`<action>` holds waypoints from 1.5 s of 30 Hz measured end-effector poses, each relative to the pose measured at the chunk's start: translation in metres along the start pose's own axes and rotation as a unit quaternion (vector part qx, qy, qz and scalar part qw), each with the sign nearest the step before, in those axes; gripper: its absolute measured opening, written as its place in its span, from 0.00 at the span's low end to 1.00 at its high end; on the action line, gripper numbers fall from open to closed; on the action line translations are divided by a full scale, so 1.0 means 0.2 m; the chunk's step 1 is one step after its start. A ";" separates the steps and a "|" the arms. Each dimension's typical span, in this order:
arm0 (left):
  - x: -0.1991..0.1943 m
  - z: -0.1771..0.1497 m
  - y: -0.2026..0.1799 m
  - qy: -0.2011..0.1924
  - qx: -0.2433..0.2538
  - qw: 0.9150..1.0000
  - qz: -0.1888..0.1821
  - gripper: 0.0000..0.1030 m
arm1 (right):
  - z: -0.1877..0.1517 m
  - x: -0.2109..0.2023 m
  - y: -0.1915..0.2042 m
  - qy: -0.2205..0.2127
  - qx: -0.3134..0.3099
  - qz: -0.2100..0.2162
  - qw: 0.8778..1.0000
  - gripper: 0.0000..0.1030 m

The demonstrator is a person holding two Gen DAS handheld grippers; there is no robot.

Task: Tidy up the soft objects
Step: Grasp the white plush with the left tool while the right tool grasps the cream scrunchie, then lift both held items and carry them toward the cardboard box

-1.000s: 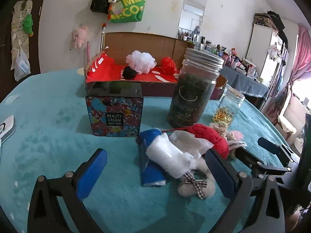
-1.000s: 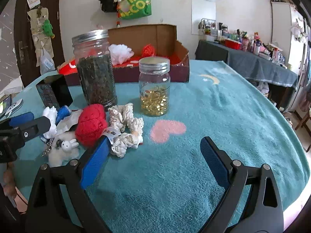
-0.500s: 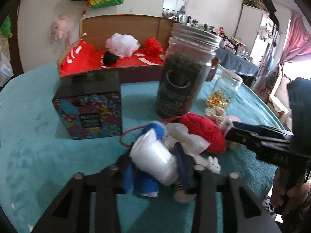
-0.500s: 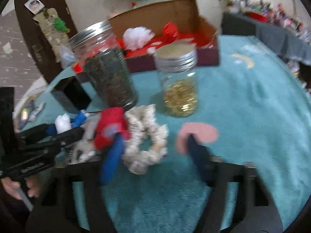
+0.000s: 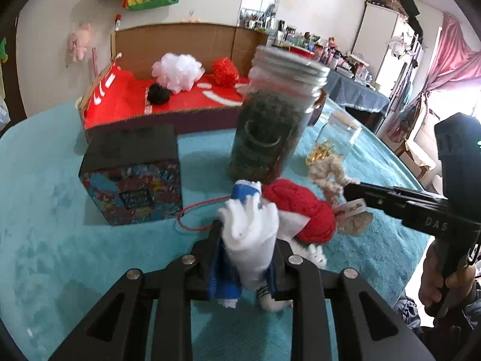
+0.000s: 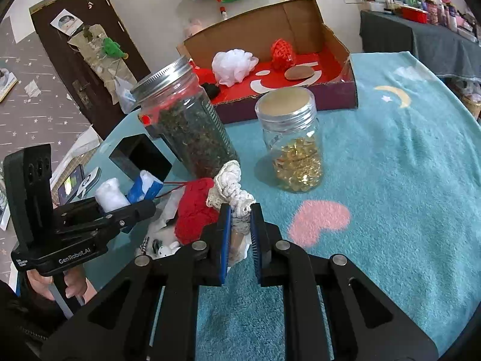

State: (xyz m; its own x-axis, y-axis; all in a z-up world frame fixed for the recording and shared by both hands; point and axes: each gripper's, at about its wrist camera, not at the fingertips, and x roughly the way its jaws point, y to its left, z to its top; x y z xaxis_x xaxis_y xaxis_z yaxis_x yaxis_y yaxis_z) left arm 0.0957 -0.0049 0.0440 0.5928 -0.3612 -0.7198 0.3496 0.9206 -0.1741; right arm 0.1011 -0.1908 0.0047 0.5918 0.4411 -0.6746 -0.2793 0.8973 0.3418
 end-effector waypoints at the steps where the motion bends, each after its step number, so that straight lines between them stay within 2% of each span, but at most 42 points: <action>1: 0.00 -0.01 0.02 0.005 -0.003 1.000 0.000 0.27 | 0.00 0.00 0.00 0.003 0.003 0.002 1.000 0.12; 2: 0.00 -0.02 0.03 0.006 -0.008 1.000 0.002 0.27 | -0.01 0.01 -0.01 0.006 0.004 0.002 1.000 0.12; 4: 0.00 -0.03 0.06 0.006 -0.014 1.000 0.008 0.39 | -0.02 0.02 -0.01 0.014 0.005 -0.008 1.000 0.12; 7: -0.02 -0.04 0.09 0.000 -0.019 1.000 0.013 0.48 | -0.04 0.04 -0.04 0.020 0.002 -0.036 0.999 0.14; 8: -0.02 -0.04 0.10 -0.001 -0.019 1.000 0.014 0.48 | -0.05 0.04 -0.04 0.019 0.001 -0.035 0.999 0.14; 10: -0.03 -0.05 0.10 -0.002 -0.019 1.000 0.019 0.58 | -0.05 0.04 -0.03 0.016 0.001 -0.038 0.999 0.14; 13: -0.05 -0.05 0.12 -0.009 -0.021 1.000 0.021 0.66 | -0.05 0.04 -0.04 0.017 0.002 -0.039 0.999 0.14; 16: -0.06 -0.07 0.12 -0.012 -0.021 0.999 0.022 0.70 | -0.05 0.04 -0.04 0.018 0.001 -0.045 0.999 0.19; 19: -0.06 -0.08 0.13 -0.012 -0.022 0.999 0.022 0.75 | -0.06 0.03 -0.05 0.016 0.004 -0.042 0.999 0.20; 22: -0.06 -0.08 0.13 -0.013 -0.024 0.999 0.020 0.75 | -0.05 0.04 -0.06 0.017 0.013 -0.037 0.999 0.20; 24: -0.07 -0.08 0.13 -0.016 -0.024 0.999 0.017 0.72 | -0.05 0.04 -0.06 0.017 0.016 -0.035 0.999 0.20; 26: -0.07 -0.08 0.13 -0.019 -0.023 1.000 0.010 0.53 | -0.05 0.05 -0.06 0.012 0.016 -0.031 0.999 0.20; 27: -0.07 -0.07 0.13 -0.018 -0.022 1.000 0.001 0.30 | -0.05 0.05 -0.07 0.006 0.019 -0.026 0.999 0.20; 28: -0.07 -0.07 0.13 -0.015 -0.023 1.000 -0.008 0.23 | -0.05 0.05 -0.08 0.001 0.025 -0.020 0.999 0.20; 31: -0.09 -0.05 0.11 -0.023 -0.023 0.999 -0.016 0.18 | -0.05 0.03 -0.10 -0.010 0.030 -0.006 0.999 0.13; 36: -0.12 -0.01 0.08 -0.030 -0.012 0.999 -0.027 0.18 | 0.00 -0.08 -0.06 -0.049 0.010 -0.019 0.999 0.13; 45: -0.09 0.06 0.01 -0.028 0.001 0.998 -0.048 0.18 | 0.05 -0.16 0.03 -0.060 -0.002 0.024 0.998 0.13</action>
State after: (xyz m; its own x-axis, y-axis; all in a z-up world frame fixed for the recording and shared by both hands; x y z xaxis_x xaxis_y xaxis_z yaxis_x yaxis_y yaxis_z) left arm 0.0944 0.0012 0.0659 0.5960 -0.4548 -0.6617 0.4070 0.8815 -0.2393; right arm 0.0879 -0.1997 0.0358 0.6645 0.4783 -0.5742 -0.3119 0.8757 0.3685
